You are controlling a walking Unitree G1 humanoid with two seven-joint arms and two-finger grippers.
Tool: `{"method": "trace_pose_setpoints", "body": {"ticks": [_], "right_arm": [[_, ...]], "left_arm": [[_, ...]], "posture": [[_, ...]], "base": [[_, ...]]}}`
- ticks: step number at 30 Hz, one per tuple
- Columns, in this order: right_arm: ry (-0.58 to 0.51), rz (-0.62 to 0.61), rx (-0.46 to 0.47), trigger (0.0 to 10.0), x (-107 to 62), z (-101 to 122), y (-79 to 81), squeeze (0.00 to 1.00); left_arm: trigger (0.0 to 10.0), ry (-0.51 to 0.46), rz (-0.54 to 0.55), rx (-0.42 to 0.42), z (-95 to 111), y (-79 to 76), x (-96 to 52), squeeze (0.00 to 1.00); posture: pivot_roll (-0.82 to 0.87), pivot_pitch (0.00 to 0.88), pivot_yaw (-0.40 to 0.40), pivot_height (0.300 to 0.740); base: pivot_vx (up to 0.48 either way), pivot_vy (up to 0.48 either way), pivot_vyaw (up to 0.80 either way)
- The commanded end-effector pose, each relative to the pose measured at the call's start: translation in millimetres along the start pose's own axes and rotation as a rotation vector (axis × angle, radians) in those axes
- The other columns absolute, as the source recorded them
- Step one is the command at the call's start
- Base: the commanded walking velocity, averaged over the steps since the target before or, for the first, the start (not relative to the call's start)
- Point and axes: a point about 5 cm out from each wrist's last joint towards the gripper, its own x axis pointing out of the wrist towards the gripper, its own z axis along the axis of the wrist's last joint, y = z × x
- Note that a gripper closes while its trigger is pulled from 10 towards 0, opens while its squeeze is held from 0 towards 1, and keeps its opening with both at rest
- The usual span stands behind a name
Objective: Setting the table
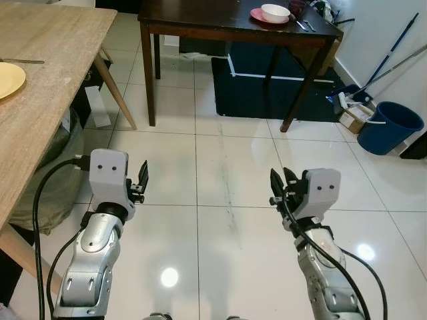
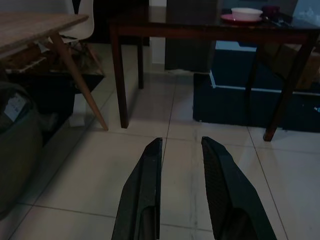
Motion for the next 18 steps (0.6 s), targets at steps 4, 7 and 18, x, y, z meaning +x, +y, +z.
{"method": "trace_pose_setpoints", "body": {"ticks": [4, 7, 18], "right_arm": [[0.008, -0.018, -0.006, 10.0, -0.9, -2.3, -6.8, 0.0], [0.006, -0.019, -0.006, 10.0, -0.8, -2.1, -6.8, 0.0], [0.005, -0.02, 0.003, 10.0, -1.8, -2.8, -4.4, 0.0]], "left_arm": [[10.0, 0.001, 0.006, 0.011, -3.1, -1.0, -0.4, 0.0], [10.0, 0.0, 0.003, 0.01, -3.2, -1.7, -0.5, 0.0], [10.0, -0.009, -0.015, 0.015, -1.5, -6.3, 0.2, 0.0]], "posture": [[-0.06, 0.0, -0.028, 0.74], [-0.06, 0.0, -0.028, 0.74], [-0.07, 0.0, -0.023, 0.74]], "base": [[0.0, 0.0, 0.0], [0.0, 0.0, 0.0], [0.0, 0.0, 0.0]]}}
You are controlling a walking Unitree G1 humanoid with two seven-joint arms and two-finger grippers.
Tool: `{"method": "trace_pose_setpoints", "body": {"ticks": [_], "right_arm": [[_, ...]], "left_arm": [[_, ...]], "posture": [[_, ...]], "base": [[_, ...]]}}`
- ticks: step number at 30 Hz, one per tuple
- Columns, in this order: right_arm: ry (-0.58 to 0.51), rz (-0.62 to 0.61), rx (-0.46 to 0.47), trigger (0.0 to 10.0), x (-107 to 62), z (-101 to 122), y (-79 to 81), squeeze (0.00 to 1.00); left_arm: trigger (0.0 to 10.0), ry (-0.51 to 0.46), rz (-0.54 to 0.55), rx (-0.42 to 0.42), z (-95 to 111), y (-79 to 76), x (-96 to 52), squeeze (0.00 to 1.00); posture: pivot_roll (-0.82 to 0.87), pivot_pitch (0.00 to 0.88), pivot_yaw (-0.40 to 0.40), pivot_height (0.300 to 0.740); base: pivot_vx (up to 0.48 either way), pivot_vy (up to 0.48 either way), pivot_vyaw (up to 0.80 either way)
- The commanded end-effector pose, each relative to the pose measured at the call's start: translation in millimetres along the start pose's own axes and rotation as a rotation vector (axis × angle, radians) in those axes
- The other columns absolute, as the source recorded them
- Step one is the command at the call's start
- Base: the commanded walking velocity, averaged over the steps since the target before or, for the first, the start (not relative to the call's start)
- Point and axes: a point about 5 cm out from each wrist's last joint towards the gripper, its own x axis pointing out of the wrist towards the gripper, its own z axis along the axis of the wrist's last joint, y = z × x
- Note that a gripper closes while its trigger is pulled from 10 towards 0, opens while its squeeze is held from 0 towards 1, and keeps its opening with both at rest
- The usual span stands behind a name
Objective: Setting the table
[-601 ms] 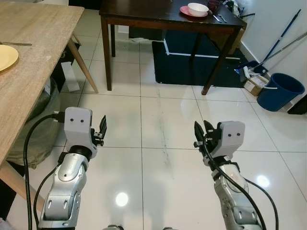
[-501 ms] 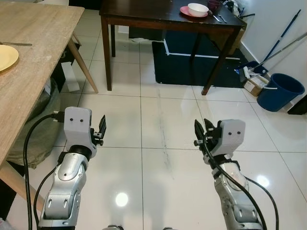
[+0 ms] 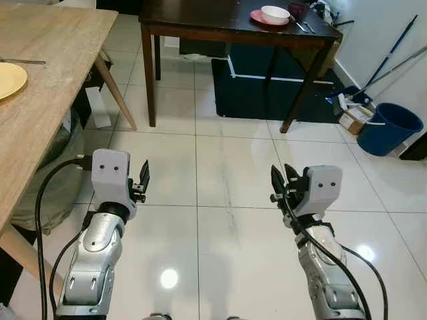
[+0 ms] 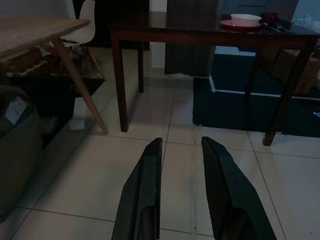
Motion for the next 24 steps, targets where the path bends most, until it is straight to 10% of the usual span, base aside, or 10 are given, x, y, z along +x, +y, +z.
{"method": "trace_pose_setpoints", "body": {"ticks": [1, 24], "right_arm": [[0.015, -0.018, 0.002, 10.0, -2.4, -3.8, -4.1, 0.0], [0.011, -0.014, 0.008, 10.0, -2.1, -2.9, -0.7, 0.0]], "left_arm": [[10.0, 0.001, -0.008, 0.01, -1.4, -2.3, 0.0, 0.0], [10.0, 0.003, -0.007, 0.014, -0.6, -1.7, -0.9, 0.0]], "posture": [[-0.07, 0.0, -0.023, 0.74], [-0.05, 0.0, -0.017, 0.74]], "base": [[0.0, 0.0, 0.0], [0.0, 0.0, 0.0]]}}
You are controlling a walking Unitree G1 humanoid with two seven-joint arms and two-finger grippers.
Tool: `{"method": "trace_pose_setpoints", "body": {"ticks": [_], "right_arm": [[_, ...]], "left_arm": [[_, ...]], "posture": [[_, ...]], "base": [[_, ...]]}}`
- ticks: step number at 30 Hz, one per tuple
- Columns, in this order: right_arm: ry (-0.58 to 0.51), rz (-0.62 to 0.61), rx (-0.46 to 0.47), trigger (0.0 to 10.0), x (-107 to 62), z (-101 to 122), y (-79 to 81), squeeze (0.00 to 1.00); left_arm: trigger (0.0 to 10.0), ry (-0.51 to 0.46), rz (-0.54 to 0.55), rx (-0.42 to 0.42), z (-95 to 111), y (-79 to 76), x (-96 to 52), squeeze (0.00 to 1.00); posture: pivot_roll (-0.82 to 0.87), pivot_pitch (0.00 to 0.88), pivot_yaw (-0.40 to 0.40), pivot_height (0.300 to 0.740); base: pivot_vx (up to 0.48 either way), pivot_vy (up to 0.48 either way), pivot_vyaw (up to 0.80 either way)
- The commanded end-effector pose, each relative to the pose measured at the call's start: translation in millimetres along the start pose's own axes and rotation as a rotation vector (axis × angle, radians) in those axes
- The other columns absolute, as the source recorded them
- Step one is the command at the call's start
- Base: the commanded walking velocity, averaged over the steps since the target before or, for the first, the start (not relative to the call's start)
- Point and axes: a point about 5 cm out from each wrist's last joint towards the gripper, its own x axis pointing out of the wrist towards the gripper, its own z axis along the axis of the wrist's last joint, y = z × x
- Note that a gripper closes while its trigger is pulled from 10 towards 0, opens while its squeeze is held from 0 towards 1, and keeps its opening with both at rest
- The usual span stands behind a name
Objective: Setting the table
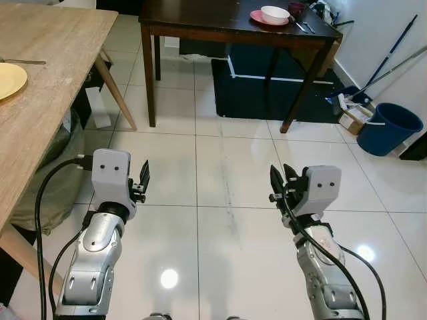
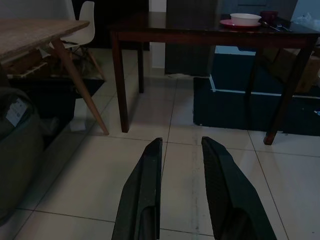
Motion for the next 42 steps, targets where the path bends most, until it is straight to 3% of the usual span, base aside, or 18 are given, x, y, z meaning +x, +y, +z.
{"method": "trace_pose_setpoints", "body": {"ticks": [1, 42], "right_arm": [[0.011, -0.011, 0.0, 10.0, -2.3, -2.5, -2.7, 0.0], [0.035, -0.023, 0.009, 10.0, -11.0, -4.6, -1.8, 0.0]], "left_arm": [[10.0, 0.003, -0.006, 0.005, -0.8, -2.4, -0.9, 0.0], [10.0, 0.016, -0.055, 0.001, -0.5, -11.1, -2.2, 0.0]], "posture": [[-0.05, 0.0, -0.017, 0.74], [-0.09, 0.0, -0.015, 0.74]], "base": [[0.0, 0.0, 0.0], [0.0, 0.0, 0.0]]}}
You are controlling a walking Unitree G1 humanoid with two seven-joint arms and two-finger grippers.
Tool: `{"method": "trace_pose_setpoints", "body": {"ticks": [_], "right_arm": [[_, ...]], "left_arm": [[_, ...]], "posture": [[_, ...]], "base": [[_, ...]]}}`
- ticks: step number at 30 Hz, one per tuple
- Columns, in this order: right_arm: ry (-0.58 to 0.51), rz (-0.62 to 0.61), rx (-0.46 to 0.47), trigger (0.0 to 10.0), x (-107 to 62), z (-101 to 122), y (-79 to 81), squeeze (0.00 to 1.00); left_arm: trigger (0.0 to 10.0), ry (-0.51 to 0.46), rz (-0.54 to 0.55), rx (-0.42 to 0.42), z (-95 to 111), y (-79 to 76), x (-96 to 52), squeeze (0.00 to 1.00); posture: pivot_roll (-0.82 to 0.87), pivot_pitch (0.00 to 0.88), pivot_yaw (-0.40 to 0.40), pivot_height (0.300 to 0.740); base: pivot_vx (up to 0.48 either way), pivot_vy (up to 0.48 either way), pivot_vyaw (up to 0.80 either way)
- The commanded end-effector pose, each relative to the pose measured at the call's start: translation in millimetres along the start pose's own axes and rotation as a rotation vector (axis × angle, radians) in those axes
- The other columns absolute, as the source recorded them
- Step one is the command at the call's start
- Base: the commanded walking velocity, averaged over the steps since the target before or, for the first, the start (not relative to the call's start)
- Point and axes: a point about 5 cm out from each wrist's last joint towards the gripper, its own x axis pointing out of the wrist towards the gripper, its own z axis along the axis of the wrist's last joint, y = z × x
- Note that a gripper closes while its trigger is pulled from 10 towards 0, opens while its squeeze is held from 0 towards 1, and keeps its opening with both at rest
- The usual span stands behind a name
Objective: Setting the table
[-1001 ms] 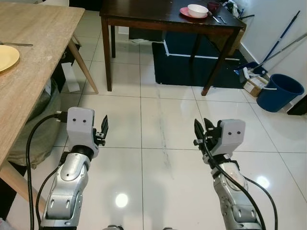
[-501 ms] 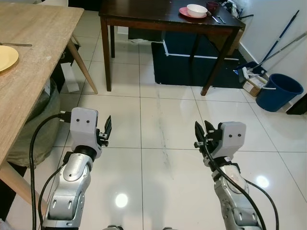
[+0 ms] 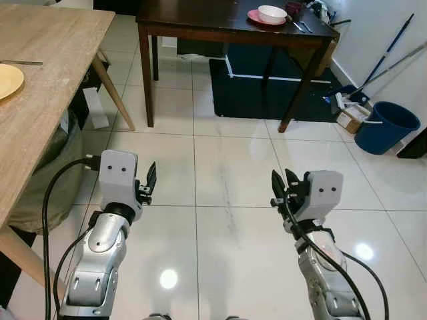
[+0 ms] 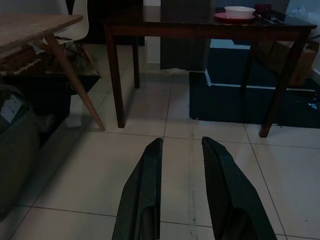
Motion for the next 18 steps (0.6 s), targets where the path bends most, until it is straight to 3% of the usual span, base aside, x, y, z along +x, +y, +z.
{"method": "trace_pose_setpoints", "body": {"ticks": [1, 14, 18], "right_arm": [[0.012, -0.007, 0.003, 10.0, -2.9, -1.1, -0.9, 0.0], [0.009, -0.007, -0.002, 10.0, -1.7, -0.2, -0.6, 0.0], [0.01, -0.007, -0.003, 10.0, -1.4, -0.3, -0.5, 0.0]], "left_arm": [[10.0, 0.01, -0.011, 0.005, -0.4, -2.0, -1.6, 0.0], [10.0, -0.009, -0.009, 0.002, 1.5, -2.2, -0.2, 0.0], [10.0, -0.018, -0.014, 0.003, 2.7, -3.4, 1.0, 0.0]], "posture": [[-0.09, 0.0, -0.015, 0.74], [-0.09, 0.0, -0.013, 0.74], [-0.09, 0.0, -0.011, 0.74]], "base": [[0.0, 0.0, 0.0], [0.0, 0.0, 0.0], [0.441, 0.0, 0.0]]}}
